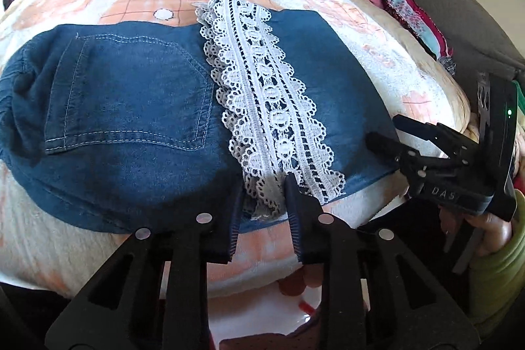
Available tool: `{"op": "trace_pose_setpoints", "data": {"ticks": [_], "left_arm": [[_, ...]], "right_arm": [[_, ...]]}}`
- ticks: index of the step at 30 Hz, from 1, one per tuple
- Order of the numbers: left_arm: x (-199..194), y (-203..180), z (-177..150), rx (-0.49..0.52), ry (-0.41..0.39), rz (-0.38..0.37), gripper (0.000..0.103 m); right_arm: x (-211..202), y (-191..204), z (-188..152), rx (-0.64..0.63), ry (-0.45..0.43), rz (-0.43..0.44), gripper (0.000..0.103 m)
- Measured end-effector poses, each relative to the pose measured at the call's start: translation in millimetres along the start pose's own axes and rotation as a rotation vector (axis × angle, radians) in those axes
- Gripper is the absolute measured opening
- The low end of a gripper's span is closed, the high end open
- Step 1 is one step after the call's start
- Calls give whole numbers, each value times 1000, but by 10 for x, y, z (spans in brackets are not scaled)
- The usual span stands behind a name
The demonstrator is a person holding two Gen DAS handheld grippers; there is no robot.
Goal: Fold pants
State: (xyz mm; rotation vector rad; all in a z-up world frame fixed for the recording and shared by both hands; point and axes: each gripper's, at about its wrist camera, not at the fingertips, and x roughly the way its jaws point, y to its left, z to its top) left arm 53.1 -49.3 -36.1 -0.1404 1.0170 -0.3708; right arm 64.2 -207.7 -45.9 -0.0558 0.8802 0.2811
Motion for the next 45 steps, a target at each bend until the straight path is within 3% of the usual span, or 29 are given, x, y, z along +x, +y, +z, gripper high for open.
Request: {"op": "trace_pose_setpoints", "data": {"ticks": [4,6,10,14,15,16,17,28,37,45], "left_arm": [[-57,19,-2,-7,-11,-16,22],[-114,46,-26,-25,-25,-25,33],[-249,98,-122,-65,-51,-47,40],[-414,83,-137,-38,-83,0,54],[-449,96,-132,-37,-91,5,56],[-478,105,-134,-38,-97,5,57],[-531,136,-136,-44,-109,7,58],[-857,565,-254,-162,-206,25,67],[-957,991,-380,-269,-240,1,72],[-934,1266,-401,-361,-271,-44,73]], "right_arm": [[4,-40,0,26,4,19,80],[-40,-58,12,46,-8,41,80],[-163,-50,45,61,-67,77,80],[-230,-6,79,47,-106,85,80],[-244,6,90,48,-114,92,84],[-264,18,98,47,-125,97,93],[-284,28,104,45,-137,98,94],[-347,245,174,-24,-190,98,97],[-246,594,403,-91,-138,118,97],[-148,1148,906,-219,-102,213,97]]}}
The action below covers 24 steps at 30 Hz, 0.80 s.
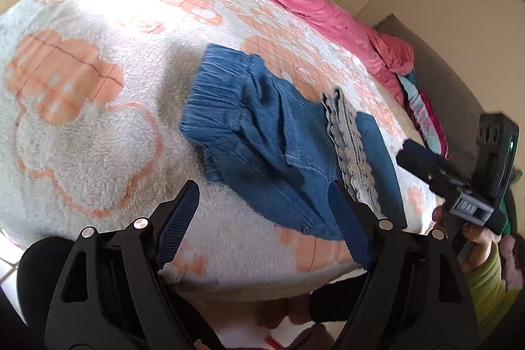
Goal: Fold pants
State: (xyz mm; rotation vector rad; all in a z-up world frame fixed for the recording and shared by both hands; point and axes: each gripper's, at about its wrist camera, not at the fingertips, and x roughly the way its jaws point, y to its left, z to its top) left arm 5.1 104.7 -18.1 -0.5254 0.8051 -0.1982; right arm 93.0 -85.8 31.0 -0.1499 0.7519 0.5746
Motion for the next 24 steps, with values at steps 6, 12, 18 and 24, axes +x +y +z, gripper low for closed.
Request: {"op": "trace_pose_setpoints", "data": {"ticks": [6,12,18,24], "left_arm": [[100,60,-6,-49,-6,-48,54],[199,76,-27,-60,-4,-74,51],[284,141,-45,-74,-13,-93,51],[295,191,-36,-74,-20,-104,54]], "right_arm": [[500,309,522,-43,109,137,97],[970,707,786,-89,202,212,97],[1297,1051,903,-177,246,191,97],[1636,1129,918,-166,320,217,97]]}}
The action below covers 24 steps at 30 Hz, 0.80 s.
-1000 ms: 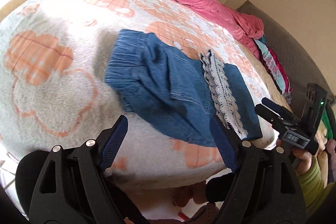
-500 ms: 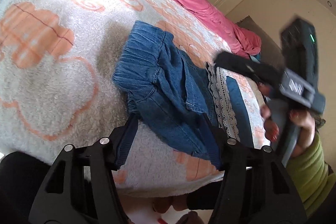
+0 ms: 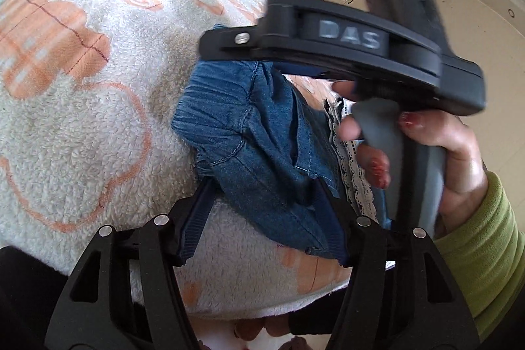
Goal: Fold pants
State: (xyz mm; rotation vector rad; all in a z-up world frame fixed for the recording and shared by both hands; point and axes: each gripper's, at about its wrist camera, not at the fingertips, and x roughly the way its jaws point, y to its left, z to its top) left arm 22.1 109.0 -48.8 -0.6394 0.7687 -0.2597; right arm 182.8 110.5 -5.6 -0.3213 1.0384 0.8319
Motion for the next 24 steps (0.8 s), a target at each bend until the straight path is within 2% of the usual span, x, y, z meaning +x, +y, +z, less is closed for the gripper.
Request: {"op": "trace_pose_setpoints", "data": {"ticks": [3,4,5,7,9,12,15,18,21,24], "left_arm": [[-20,-6,-12,10,0,6,56],[-21,-18,-16,18,0,10,57],[-25,-46,-30,22,0,12,58],[-25,-69,-34,26,0,13,60],[-25,-96,-37,34,1,19,64],[-54,-222,-44,50,-1,35,73],[-27,-295,-48,38,5,34,75],[43,-363,-30,3,24,-3,76],[177,-502,1,-38,60,-85,76],[295,-709,17,-28,81,-105,76]], "right_arm": [[121,-64,-28,30,4,57,95],[146,-68,-39,36,1,70,83],[150,-65,-58,34,1,75,76],[101,-51,-105,18,-20,119,47],[-22,-47,-156,10,-49,132,41],[-251,-118,-241,21,-111,168,38],[-524,-288,-346,64,-169,216,38],[-794,-480,-465,92,-220,240,38],[-990,-665,-583,121,-249,256,38],[-1145,-832,-685,143,-274,252,38]]}}
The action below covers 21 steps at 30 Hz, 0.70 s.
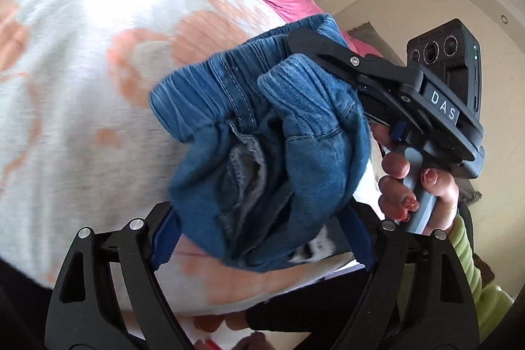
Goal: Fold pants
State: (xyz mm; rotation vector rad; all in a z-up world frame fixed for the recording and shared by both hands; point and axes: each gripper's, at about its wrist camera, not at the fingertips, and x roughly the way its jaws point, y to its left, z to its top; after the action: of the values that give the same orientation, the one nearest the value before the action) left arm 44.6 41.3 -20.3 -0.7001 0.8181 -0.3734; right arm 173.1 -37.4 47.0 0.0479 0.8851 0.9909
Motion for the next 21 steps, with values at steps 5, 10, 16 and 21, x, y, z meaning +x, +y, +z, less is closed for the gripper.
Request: {"op": "trace_pose_setpoints", "data": {"ticks": [5,10,16,21], "left_arm": [[128,-370,34,78,9,17,76],[219,-610,41,107,21,23,76],[353,-999,-64,203,68,-20,76],[470,-1044,-221,267,137,-50,76]], "right_arm": [[-322,-235,-81,29,-50,0,40],[-509,-448,-192,95,-105,11,40],[-835,-737,-350,189,-168,0,70],[-1233,-893,-598,201,-176,-213,76]]}}
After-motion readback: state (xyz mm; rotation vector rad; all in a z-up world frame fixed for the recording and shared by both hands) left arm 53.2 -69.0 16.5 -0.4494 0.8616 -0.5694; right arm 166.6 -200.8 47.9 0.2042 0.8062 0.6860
